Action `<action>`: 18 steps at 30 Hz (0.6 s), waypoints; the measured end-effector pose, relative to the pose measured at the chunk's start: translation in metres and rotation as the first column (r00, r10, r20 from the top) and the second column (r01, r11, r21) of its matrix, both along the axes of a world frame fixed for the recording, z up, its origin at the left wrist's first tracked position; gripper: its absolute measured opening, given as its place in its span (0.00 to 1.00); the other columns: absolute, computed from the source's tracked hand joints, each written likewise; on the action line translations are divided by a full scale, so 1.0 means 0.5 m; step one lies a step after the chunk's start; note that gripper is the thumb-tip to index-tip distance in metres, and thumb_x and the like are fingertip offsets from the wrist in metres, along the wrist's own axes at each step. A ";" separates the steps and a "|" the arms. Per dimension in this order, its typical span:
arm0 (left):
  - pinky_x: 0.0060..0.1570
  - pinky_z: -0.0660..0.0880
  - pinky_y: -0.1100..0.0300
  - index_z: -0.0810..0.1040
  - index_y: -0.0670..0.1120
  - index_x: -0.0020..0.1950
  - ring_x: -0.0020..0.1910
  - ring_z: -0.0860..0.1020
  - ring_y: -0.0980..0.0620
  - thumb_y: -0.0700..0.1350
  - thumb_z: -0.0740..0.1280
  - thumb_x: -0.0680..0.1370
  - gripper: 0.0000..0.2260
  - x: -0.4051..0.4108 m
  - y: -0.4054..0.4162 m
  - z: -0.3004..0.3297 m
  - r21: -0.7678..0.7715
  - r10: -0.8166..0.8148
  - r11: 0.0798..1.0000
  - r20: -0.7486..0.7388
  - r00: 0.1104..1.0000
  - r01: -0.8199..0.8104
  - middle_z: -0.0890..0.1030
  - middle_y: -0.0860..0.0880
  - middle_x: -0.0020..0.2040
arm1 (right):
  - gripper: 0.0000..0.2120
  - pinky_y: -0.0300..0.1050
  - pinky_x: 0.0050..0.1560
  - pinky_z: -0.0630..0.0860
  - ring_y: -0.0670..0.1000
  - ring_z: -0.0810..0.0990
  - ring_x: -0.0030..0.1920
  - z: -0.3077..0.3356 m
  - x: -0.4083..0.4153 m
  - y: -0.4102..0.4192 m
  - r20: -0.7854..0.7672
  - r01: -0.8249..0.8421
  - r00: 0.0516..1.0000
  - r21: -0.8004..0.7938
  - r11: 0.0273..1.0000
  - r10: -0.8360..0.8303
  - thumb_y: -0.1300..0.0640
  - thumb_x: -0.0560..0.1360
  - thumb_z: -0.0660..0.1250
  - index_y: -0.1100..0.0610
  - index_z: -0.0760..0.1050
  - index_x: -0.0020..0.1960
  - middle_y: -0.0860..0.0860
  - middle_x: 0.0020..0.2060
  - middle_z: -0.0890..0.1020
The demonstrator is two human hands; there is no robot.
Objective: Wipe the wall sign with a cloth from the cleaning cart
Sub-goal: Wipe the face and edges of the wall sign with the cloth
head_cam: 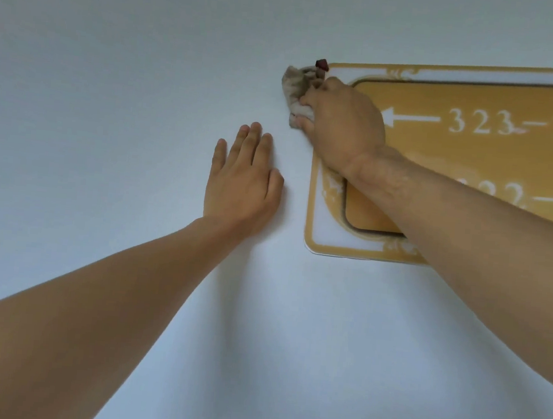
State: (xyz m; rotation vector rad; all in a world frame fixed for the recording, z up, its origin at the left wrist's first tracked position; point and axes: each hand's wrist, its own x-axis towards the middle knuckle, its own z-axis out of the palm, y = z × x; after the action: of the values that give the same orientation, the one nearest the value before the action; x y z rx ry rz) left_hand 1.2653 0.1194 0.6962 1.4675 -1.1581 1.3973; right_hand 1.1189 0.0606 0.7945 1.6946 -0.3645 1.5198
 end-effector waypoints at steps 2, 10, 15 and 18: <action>0.78 0.47 0.45 0.58 0.43 0.79 0.81 0.51 0.47 0.52 0.47 0.80 0.28 0.007 0.016 -0.025 0.019 0.002 1.000 0.019 1.000 -0.002 0.56 0.45 0.81 | 0.09 0.48 0.41 0.73 0.56 0.79 0.48 -0.037 -0.008 -0.002 -0.009 -0.022 1.000 0.013 1.000 0.022 0.52 0.79 0.64 0.52 0.79 0.54 0.53 0.54 0.77; 0.73 0.61 0.46 0.68 0.42 0.72 0.73 0.67 0.44 0.51 0.50 0.81 0.24 -0.008 0.089 -0.069 0.062 0.055 0.997 0.004 0.998 -0.055 0.71 0.43 0.73 | 0.10 0.49 0.41 0.77 0.54 0.79 0.49 -0.203 -0.035 -0.010 -0.110 -0.088 0.989 0.091 0.992 0.098 0.48 0.78 0.63 0.47 0.79 0.57 0.48 0.56 0.77; 0.70 0.63 0.48 0.70 0.42 0.71 0.70 0.70 0.43 0.51 0.51 0.81 0.23 -0.042 0.113 -0.078 0.064 0.094 0.994 -0.015 0.995 -0.093 0.74 0.43 0.70 | 0.11 0.48 0.41 0.78 0.54 0.79 0.48 -0.279 -0.050 -0.008 -0.202 -0.080 0.974 0.114 0.990 0.102 0.47 0.78 0.64 0.45 0.78 0.59 0.47 0.57 0.77; 0.70 0.63 0.48 0.70 0.42 0.71 0.69 0.70 0.42 0.52 0.51 0.81 0.23 -0.072 0.123 -0.078 0.073 0.115 0.991 -0.024 0.993 -0.112 0.75 0.43 0.69 | 0.10 0.47 0.39 0.77 0.55 0.79 0.44 -0.320 -0.067 -0.003 -0.261 -0.072 0.960 0.101 0.992 0.097 0.47 0.78 0.63 0.46 0.79 0.57 0.47 0.55 0.78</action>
State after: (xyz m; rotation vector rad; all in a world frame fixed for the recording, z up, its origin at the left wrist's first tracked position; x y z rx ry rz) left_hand 1.2295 0.1811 0.6573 1.6209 -1.1329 1.4195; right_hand 1.0852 0.0592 0.6345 1.9801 -0.2240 1.3287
